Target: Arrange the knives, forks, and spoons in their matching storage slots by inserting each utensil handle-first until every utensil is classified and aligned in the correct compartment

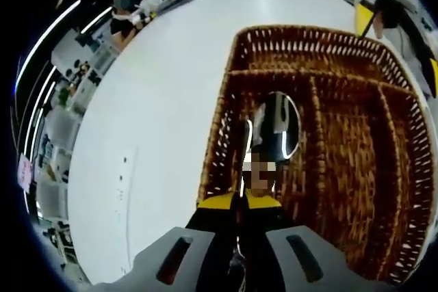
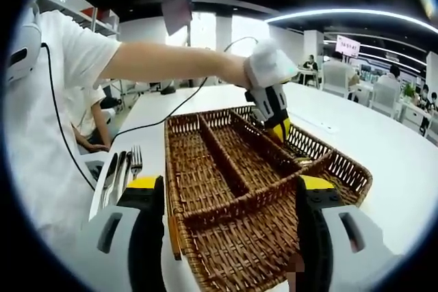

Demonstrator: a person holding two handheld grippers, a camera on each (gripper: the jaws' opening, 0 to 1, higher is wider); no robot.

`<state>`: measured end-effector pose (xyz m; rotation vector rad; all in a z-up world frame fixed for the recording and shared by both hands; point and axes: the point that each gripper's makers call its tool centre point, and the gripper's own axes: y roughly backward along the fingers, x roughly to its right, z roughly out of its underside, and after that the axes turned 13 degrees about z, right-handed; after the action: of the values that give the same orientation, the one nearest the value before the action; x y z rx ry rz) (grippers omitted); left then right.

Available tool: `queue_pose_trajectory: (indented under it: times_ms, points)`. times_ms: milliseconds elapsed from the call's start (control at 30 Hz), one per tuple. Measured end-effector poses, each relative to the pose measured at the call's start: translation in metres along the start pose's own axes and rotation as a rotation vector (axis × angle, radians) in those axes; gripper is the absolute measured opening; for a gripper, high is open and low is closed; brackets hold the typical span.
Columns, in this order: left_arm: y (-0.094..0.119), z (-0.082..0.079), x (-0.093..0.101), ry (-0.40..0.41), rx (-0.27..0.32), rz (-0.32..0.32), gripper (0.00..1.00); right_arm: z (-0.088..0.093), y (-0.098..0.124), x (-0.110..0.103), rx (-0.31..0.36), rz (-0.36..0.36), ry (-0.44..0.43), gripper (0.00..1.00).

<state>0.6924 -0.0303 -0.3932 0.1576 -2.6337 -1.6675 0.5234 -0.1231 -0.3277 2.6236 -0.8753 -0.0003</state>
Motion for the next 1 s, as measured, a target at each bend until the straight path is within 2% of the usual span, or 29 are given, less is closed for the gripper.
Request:
queue_pose_trajectory:
  times_ms: [367,600,767,900,1000]
  points:
    - [0.017,-0.002,0.003,0.021,0.044,-0.01,0.07,-0.002,-0.002,-0.003,0.003,-0.006,0.004,0.81]
    - [0.015,-0.021,0.012,0.055,0.118,0.016,0.12,-0.001,-0.002,-0.004,0.004,-0.005,0.003,0.81]
    - [0.013,-0.031,0.015,0.07,0.131,0.029,0.13,-0.001,-0.001,-0.005,0.003,-0.004,0.004,0.81]
    - [0.011,-0.043,0.016,0.112,0.176,0.038,0.15,0.0,0.0,-0.004,0.002,-0.002,0.003,0.81]
    - [0.01,-0.044,0.016,0.104,0.168,0.029,0.15,0.0,0.0,-0.004,0.003,-0.001,0.002,0.81]
